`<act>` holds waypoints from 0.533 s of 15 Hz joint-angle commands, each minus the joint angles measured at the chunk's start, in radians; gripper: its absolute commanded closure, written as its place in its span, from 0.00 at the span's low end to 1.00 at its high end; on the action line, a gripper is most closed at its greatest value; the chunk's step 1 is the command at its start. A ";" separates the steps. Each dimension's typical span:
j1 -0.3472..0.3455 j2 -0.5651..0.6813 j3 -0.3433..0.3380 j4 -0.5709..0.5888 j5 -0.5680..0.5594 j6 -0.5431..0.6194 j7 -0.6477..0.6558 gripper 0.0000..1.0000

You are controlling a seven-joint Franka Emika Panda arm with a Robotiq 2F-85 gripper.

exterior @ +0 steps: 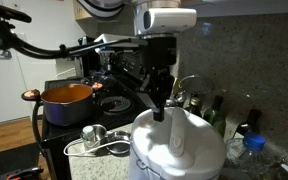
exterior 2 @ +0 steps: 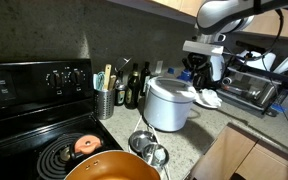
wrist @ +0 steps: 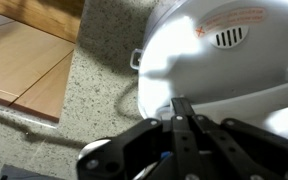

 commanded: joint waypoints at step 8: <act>-0.036 -0.031 -0.005 -0.028 -0.019 0.021 -0.012 1.00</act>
